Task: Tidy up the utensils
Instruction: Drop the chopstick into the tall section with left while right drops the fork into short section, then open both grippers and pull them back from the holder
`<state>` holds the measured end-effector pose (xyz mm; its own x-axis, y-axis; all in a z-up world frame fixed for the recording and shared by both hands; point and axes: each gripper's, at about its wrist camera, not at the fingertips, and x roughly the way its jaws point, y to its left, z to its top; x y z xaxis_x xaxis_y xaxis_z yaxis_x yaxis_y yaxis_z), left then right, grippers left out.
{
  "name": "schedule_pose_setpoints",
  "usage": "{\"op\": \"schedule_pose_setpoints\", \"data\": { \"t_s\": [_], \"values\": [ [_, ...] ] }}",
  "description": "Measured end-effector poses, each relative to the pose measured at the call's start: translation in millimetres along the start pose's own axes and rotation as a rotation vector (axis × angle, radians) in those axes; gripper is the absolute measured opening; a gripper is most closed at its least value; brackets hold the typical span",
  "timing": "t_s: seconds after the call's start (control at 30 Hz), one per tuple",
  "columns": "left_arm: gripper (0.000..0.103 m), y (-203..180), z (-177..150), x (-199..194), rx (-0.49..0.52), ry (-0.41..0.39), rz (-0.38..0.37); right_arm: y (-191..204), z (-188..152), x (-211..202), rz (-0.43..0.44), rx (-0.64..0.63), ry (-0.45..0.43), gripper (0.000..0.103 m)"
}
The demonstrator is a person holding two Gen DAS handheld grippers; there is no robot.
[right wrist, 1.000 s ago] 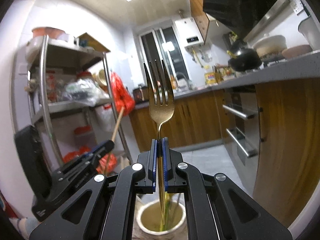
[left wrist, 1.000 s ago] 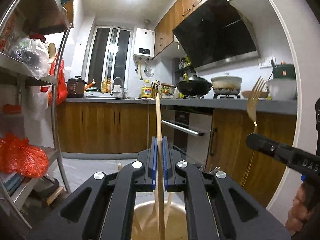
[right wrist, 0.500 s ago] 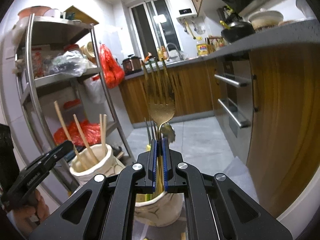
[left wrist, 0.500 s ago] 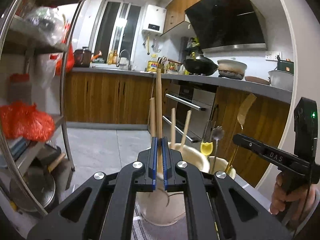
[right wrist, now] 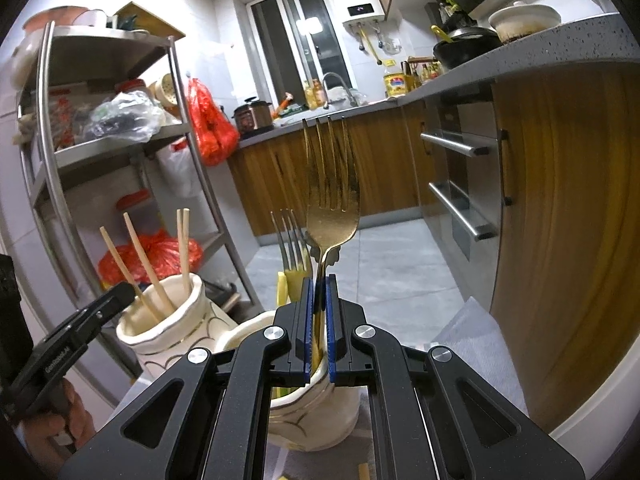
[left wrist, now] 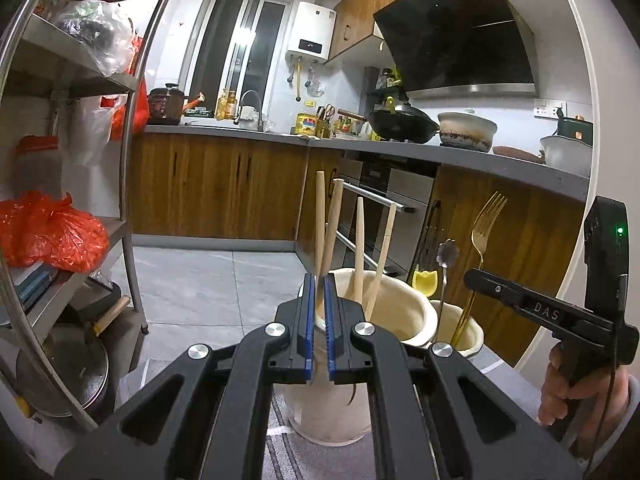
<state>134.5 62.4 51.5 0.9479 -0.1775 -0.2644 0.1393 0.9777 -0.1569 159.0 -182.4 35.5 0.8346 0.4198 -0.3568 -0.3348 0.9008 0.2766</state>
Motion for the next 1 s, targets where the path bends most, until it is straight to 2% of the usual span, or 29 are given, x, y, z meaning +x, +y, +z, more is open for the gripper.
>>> {"op": "schedule_pose_setpoints", "data": {
  "t_s": [0.2,0.3,0.7,0.73,0.77,0.9,1.0],
  "values": [
    [0.007,-1.0,-0.1,0.2,0.003,-0.003,0.008,-2.4,-1.6,1.6,-0.014,0.0,0.008,0.007],
    [0.013,-0.8,-0.2,0.7,0.005,0.0,0.014,-4.5,-2.5,2.9,-0.015,0.0,0.01,0.007],
    [0.016,2.2,0.1,1.1,0.0,0.003,0.022,-9.3,-4.1,7.4,-0.021,0.004,0.026,0.011],
    [0.017,2.9,0.0,0.6,-0.001,0.004,0.021,-9.8,-4.1,7.2,-0.025,0.004,0.026,0.014],
    [0.019,3.1,0.6,1.1,-0.001,0.004,0.023,-10.7,-4.0,6.7,-0.026,0.009,0.024,0.022],
    [0.021,3.4,1.3,0.8,0.002,0.004,0.019,-10.7,-2.2,2.6,-0.02,0.013,0.017,0.031],
    [0.026,3.1,1.9,0.5,0.005,0.003,0.022,-8.3,1.7,-1.9,-0.017,0.021,0.029,0.044]
  ]
}}
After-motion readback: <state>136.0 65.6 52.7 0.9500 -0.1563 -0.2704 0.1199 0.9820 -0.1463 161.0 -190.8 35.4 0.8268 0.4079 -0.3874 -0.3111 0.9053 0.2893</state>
